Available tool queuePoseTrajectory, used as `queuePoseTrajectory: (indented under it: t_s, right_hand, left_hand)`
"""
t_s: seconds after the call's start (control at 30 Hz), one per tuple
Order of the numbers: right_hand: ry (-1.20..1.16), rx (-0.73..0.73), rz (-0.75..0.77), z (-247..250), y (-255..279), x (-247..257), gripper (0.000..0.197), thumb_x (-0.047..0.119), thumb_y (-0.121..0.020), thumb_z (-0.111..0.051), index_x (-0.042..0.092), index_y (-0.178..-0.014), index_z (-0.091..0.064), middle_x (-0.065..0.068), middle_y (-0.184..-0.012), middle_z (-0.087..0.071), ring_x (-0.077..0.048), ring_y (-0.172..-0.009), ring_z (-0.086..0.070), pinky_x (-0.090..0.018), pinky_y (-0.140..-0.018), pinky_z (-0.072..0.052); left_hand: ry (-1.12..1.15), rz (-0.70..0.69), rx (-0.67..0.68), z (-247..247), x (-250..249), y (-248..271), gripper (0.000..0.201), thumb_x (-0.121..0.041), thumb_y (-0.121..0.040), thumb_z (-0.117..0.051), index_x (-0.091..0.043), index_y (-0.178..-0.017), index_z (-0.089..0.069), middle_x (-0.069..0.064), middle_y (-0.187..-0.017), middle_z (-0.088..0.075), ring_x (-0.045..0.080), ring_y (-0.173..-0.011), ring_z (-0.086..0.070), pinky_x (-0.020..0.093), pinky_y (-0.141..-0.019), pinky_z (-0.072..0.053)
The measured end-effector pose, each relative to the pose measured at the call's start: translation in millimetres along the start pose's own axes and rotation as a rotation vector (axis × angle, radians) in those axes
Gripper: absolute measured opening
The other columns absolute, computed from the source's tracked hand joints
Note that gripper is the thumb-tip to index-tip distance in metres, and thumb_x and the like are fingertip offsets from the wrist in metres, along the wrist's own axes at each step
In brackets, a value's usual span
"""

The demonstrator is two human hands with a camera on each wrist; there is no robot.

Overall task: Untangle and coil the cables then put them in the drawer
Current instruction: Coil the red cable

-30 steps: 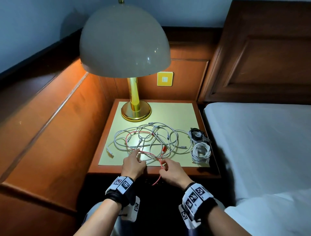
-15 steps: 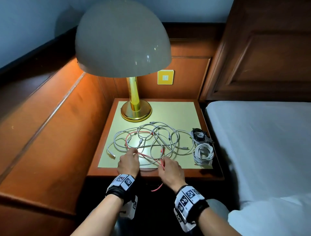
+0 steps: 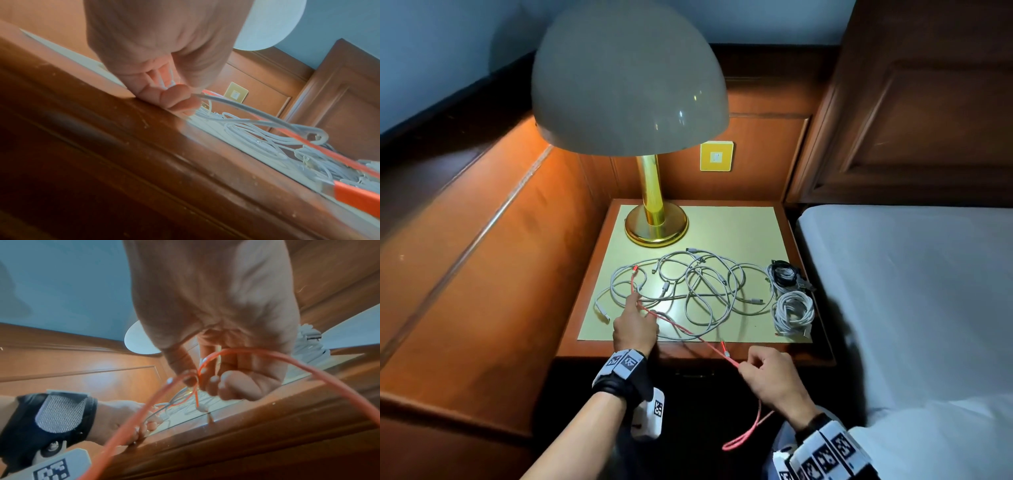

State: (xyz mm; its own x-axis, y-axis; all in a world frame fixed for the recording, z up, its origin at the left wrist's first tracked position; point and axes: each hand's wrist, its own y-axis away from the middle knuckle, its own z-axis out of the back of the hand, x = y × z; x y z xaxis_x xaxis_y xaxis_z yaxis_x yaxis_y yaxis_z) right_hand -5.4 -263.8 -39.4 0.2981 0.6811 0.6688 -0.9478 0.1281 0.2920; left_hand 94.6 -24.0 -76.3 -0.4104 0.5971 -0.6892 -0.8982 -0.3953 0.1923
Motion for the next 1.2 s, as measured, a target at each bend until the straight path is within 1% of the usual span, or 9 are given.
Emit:
queuePoseTrajectory:
  t_s: [0.17,0.27,0.37,0.47,0.57,0.73,0.83,0.93,1.2]
  right_hand:
    - [0.072,0.162,-0.033,5.3,9.7,-5.3,0.025,0.010,-0.060,-0.049,0.017,-0.054,-0.026,-0.001,-0.053,-0.031,-0.016,-0.050,-0.037,-0.028,-0.045,-0.030]
    - [0.250,0.271,-0.067,8.5,15.3,-5.6,0.027,0.006,-0.066,-0.050,0.016,-0.058,-0.026,0.000,-0.060,-0.032,-0.016,-0.054,-0.024,-0.022,-0.042,-0.022]
    - [0.336,0.424,-0.102,11.7,26.9,-4.2,0.003,0.017,-0.071,-0.046,0.018,-0.073,-0.048,0.001,-0.075,-0.053,-0.019,-0.063,-0.047,-0.025,-0.055,-0.038]
    - [0.206,0.482,-0.103,7.3,29.7,-9.6,0.030,0.027,-0.079,-0.047,0.025,-0.108,-0.055,-0.001,-0.096,-0.065,-0.017,-0.067,-0.061,-0.024,-0.061,-0.049]
    - [0.057,0.341,-0.001,-0.6,25.1,-4.9,0.040,0.024,-0.087,-0.053,0.027,-0.126,-0.052,0.003,-0.100,-0.063,-0.007,-0.070,-0.059,-0.015,-0.065,-0.045]
    - [0.173,0.229,0.043,-25.3,10.0,14.1,0.044,0.028,-0.089,-0.054,0.024,-0.132,-0.049,-0.007,-0.116,-0.053,-0.029,-0.111,-0.056,-0.033,-0.101,-0.043]
    - [0.341,0.203,0.035,-36.9,1.6,30.8,0.048,0.028,-0.093,-0.050,0.016,-0.138,-0.040,-0.012,-0.128,-0.051,-0.036,-0.119,-0.054,-0.042,-0.098,-0.044]
    - [0.511,0.093,0.086,-42.3,-8.2,41.4,0.043,0.039,-0.098,-0.047,0.020,-0.136,-0.044,-0.009,-0.133,-0.052,-0.031,-0.126,-0.050,-0.042,-0.094,-0.045]
    - [0.498,0.007,0.339,-76.8,-32.9,43.4,0.040,0.048,-0.101,-0.047,0.021,-0.128,-0.057,-0.002,-0.132,-0.052,-0.025,-0.126,-0.046,-0.040,-0.101,-0.037]
  left_hand:
    - [0.074,0.002,0.017,0.0,4.9,-3.6,0.056,-0.025,-0.095,-0.059,-0.034,-0.147,-0.038,0.019,-0.101,-0.069,0.035,-0.091,-0.060,0.038,-0.083,-0.048]
    - [0.099,0.003,0.034,2.1,5.0,-2.4,0.058,-0.024,-0.096,-0.059,-0.034,-0.149,-0.035,0.016,-0.093,-0.071,0.034,-0.091,-0.062,0.040,-0.087,-0.049]
    - [0.159,-0.042,0.089,7.0,5.4,3.9,0.062,-0.019,-0.096,-0.058,-0.028,-0.151,-0.031,0.006,-0.079,-0.071,0.027,-0.083,-0.064,0.038,-0.084,-0.052]
    - [0.218,-0.067,0.178,13.0,8.3,11.1,0.063,-0.024,-0.094,-0.062,-0.031,-0.148,-0.031,-0.001,-0.097,-0.068,0.024,-0.089,-0.067,0.043,-0.087,-0.055]
    - [0.179,-0.161,0.254,16.6,12.0,22.7,0.067,-0.027,-0.091,-0.067,-0.030,-0.148,-0.034,0.002,-0.120,-0.062,0.020,-0.103,-0.063,0.040,-0.098,-0.051]
    - [0.023,-0.320,0.326,14.0,17.0,38.3,0.075,-0.041,-0.078,-0.082,-0.028,-0.142,-0.046,-0.003,-0.123,-0.057,0.015,-0.113,-0.058,0.035,-0.102,-0.047]
    - [-0.030,-0.351,0.317,7.7,17.9,38.9,0.043,-0.031,-0.080,-0.080,-0.022,-0.119,-0.066,-0.001,-0.108,-0.067,0.016,-0.102,-0.065,0.035,-0.096,-0.054]
    - [-0.042,-0.343,0.257,2.2,20.0,37.1,0.012,-0.024,-0.085,-0.073,-0.025,-0.097,-0.073,-0.006,-0.096,-0.074,0.014,-0.097,-0.068,0.033,-0.092,-0.054]
    - [0.041,-0.290,0.260,-2.4,22.5,34.9,0.008,-0.024,-0.087,-0.072,-0.020,-0.093,-0.076,-0.009,-0.091,-0.076,0.004,-0.092,-0.068,0.019,-0.085,-0.047]
